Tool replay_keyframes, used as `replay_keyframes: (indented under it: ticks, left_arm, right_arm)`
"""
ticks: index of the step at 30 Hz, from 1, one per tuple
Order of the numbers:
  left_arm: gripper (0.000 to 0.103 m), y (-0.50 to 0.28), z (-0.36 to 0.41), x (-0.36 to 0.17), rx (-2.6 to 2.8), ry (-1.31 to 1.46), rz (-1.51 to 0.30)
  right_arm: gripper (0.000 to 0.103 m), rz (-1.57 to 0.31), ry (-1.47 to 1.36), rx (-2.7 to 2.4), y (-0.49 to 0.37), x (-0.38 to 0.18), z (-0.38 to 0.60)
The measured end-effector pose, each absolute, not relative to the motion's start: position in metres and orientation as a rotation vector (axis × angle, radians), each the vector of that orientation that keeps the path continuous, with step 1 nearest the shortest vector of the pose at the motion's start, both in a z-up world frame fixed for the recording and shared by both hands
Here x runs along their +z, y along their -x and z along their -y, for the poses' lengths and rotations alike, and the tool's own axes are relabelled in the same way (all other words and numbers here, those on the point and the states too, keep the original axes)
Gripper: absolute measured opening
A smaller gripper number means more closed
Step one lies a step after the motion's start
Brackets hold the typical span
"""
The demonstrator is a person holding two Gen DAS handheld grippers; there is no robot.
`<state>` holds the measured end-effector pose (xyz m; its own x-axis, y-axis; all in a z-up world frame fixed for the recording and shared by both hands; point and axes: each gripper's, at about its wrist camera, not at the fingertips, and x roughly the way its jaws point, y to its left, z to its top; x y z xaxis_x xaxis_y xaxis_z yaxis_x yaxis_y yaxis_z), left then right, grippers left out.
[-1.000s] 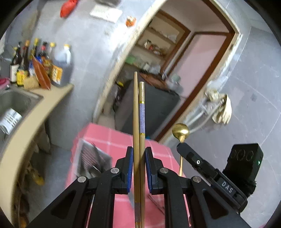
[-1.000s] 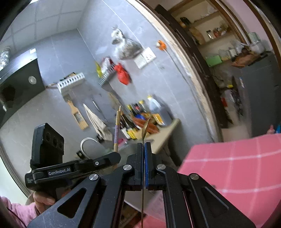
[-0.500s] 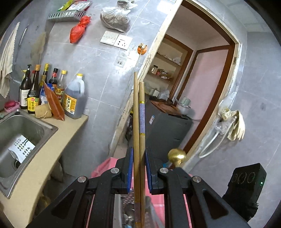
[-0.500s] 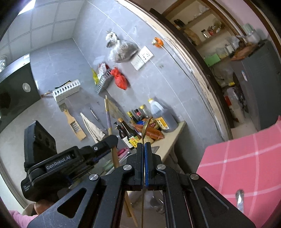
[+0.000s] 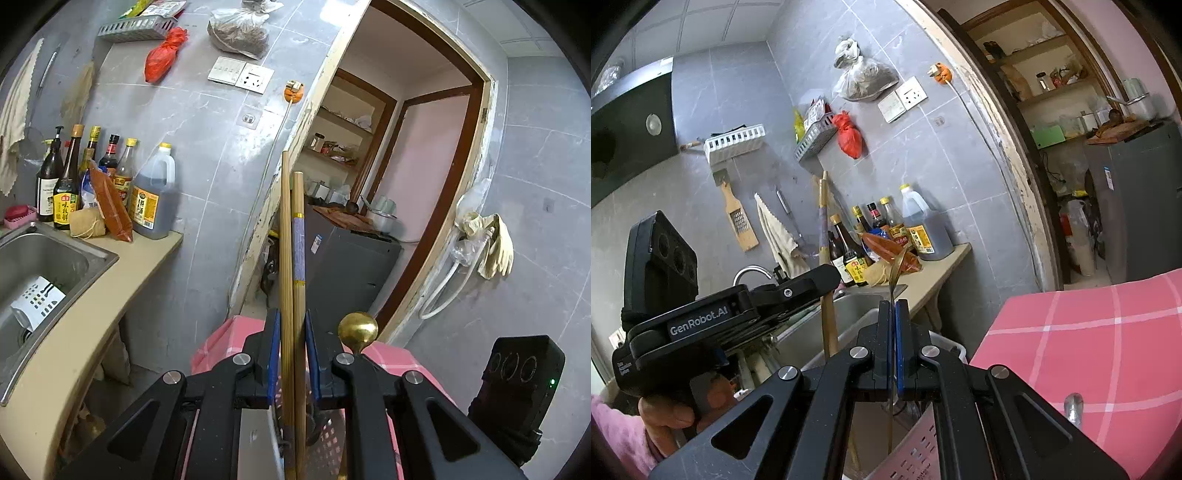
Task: Organize utensils
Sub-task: 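Carry the chopsticks and gold spoon over the white holder with both tools, then open both tools to drop the chopsticks and gold spoon into the holder, then move both tools back over the spatula and peeler on the table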
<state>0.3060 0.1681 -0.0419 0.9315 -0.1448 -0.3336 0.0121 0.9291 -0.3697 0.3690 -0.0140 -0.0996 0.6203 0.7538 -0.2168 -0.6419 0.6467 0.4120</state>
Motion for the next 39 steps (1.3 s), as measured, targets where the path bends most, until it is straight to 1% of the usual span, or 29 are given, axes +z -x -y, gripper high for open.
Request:
replay_keyframes:
  ticks: [11,14,15,16,17,18,19,22,23,24,25,26,27,28,29,30,31,32,36,37,39]
  left_arm:
    - [0.013,-0.293,-0.164,-0.046,-0.145,0.359,-0.449]
    - [0.014,-0.288,-0.163,-0.046,-0.146,0.357,-0.466]
    - [0.015,-0.286,-0.163,-0.045,-0.147,0.36,-0.471]
    - [0.019,-0.285,-0.163,-0.045,-0.148,0.364,-0.474]
    - [0.022,-0.283,-0.163,-0.044,-0.144,0.368,-0.476]
    - [0.027,-0.281,-0.163,-0.044,-0.138,0.373,-0.476]
    - [0.031,-0.28,-0.164,-0.043,-0.134,0.378,-0.475]
    - [0.037,-0.274,-0.164,-0.037,-0.114,0.399,-0.469]
    - [0.039,-0.271,-0.161,-0.034,-0.102,0.394,-0.465]
    - [0.044,-0.27,-0.159,-0.032,-0.096,0.389,-0.46]
    - [0.051,-0.268,-0.156,-0.029,-0.09,0.382,-0.453]
    - [0.055,-0.265,-0.151,-0.025,-0.078,0.372,-0.439]
    - [0.063,-0.263,-0.147,-0.023,-0.072,0.369,-0.43]
    - [0.069,-0.261,-0.144,-0.021,-0.069,0.367,-0.421]
    - [0.073,-0.259,-0.137,-0.017,-0.062,0.363,-0.409]
    - [0.079,-0.258,-0.133,-0.016,-0.054,0.358,-0.403]
    - [0.083,-0.256,-0.125,-0.014,-0.043,0.35,-0.393]
    - [0.085,-0.255,-0.121,-0.013,-0.041,0.345,-0.386]
    - [0.096,-0.251,-0.091,-0.01,-0.032,0.316,-0.362]
    - [0.099,-0.25,-0.085,-0.011,-0.032,0.311,-0.359]
    - [0.102,-0.249,-0.069,-0.012,-0.033,0.303,-0.354]
  right_arm:
    - [0.003,-0.421,-0.181,0.808,-0.35,-0.093,0.022]
    - [0.005,-0.442,-0.179,0.796,-0.348,-0.09,0.028]
    - [0.013,-0.447,-0.179,0.795,-0.348,-0.089,0.029]
    - [0.017,-0.452,-0.181,0.792,-0.347,-0.087,0.033]
    - [0.024,-0.45,-0.182,0.788,-0.345,-0.087,0.035]
    - [0.027,-0.447,-0.185,0.784,-0.344,-0.085,0.038]
    - [0.029,-0.446,-0.186,0.773,-0.342,-0.081,0.042]
    - [0.038,-0.434,-0.19,0.734,-0.338,-0.071,0.054]
    - [0.044,-0.424,-0.192,0.709,-0.335,-0.066,0.061]
    - [0.05,-0.415,-0.193,0.691,-0.333,-0.061,0.067]
    - [0.053,-0.397,-0.192,0.662,-0.33,-0.055,0.077]
    - [0.058,-0.388,-0.19,0.645,-0.329,-0.051,0.083]
    - [0.064,-0.375,-0.187,0.622,-0.327,-0.046,0.091]
    - [0.067,-0.363,-0.185,0.601,-0.325,-0.041,0.099]
    - [0.074,-0.35,-0.178,0.576,-0.322,-0.035,0.109]
    - [0.081,-0.341,-0.174,0.562,-0.321,-0.032,0.114]
    - [0.085,-0.327,-0.166,0.541,-0.318,-0.028,0.123]
    - [0.089,-0.317,-0.16,0.527,-0.317,-0.024,0.131]
    - [0.102,-0.295,-0.141,0.465,-0.309,-0.014,0.164]
    - [0.102,-0.292,-0.134,0.449,-0.308,-0.012,0.172]
    - [0.102,-0.294,-0.126,0.417,-0.304,-0.01,0.19]
